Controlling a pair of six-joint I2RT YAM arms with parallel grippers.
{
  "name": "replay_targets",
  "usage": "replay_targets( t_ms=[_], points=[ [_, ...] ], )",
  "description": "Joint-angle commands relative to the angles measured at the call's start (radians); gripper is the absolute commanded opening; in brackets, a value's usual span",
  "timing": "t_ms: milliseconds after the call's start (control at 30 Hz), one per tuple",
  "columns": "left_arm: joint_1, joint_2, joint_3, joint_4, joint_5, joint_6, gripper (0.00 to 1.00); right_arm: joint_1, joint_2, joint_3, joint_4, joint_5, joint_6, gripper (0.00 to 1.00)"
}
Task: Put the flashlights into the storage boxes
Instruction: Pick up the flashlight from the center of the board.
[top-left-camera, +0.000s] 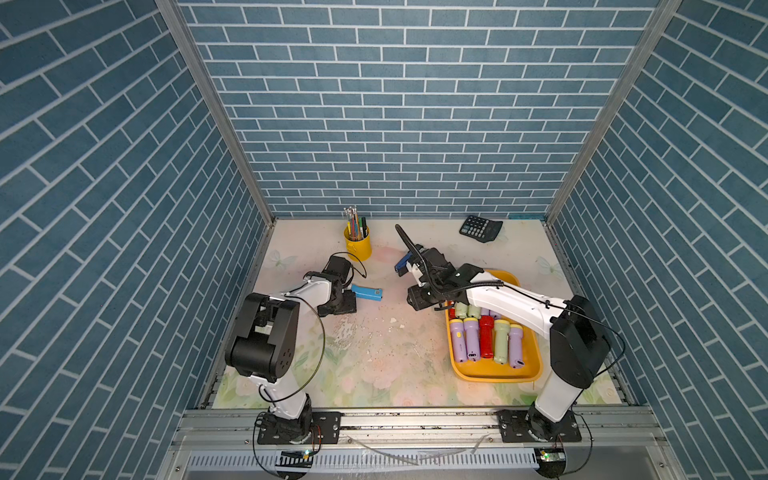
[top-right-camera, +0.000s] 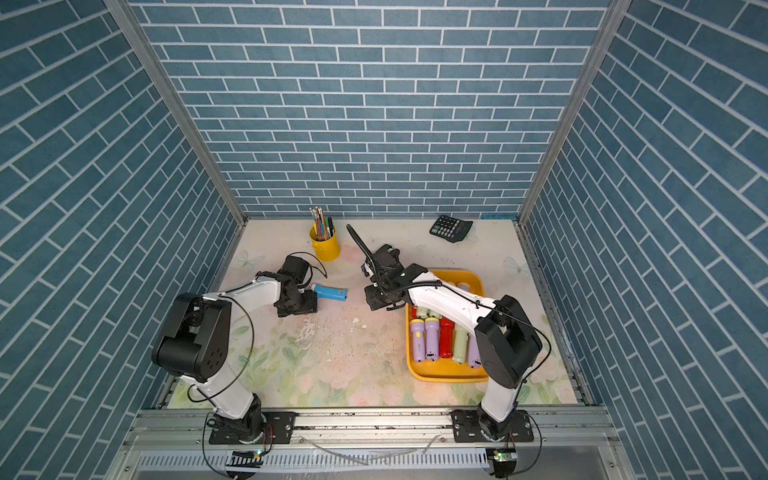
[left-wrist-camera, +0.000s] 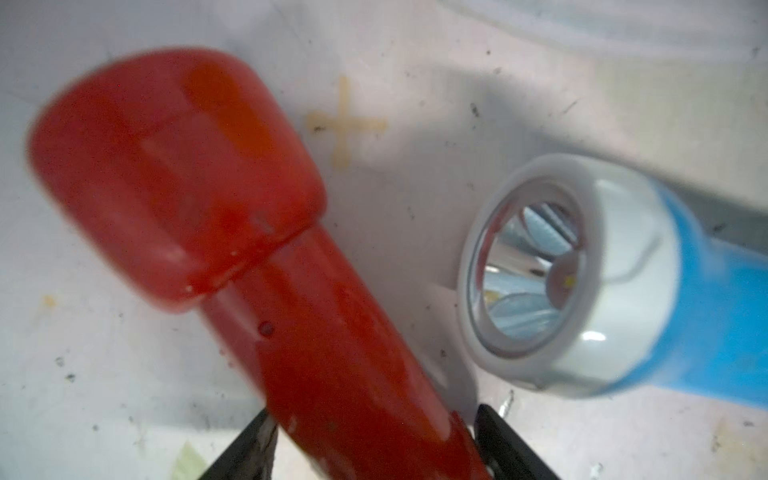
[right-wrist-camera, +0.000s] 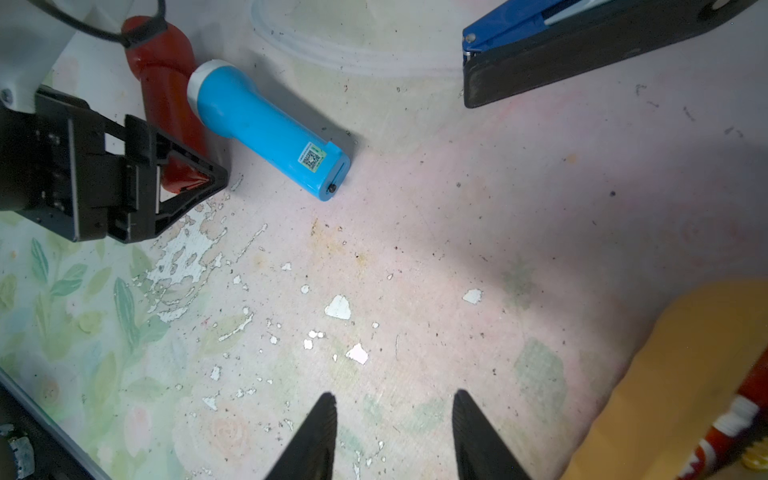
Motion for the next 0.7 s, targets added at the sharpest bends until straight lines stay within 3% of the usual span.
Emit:
replay_targets(
  t_ms=[0, 267, 667],
  points=[
    [0.012, -0.027, -0.009, 0.001, -0.013, 0.002, 0.77, 0.004, 0.007, -0.03, -0.01, -0.002, 0.0, 0.47],
    [0.013, 0.0, 0.014, 0.022, -0.012, 0.015, 0.77, 0.004, 0.005, -0.024, -0.017, -0.001, 0.0, 0.47],
    [0.015, 0.009, -0.006, 0.019, -0.039, 0.017, 0.51, 0.004, 0.003, -0.024, -0.026, 0.001, -0.008, 0.47]
  ],
)
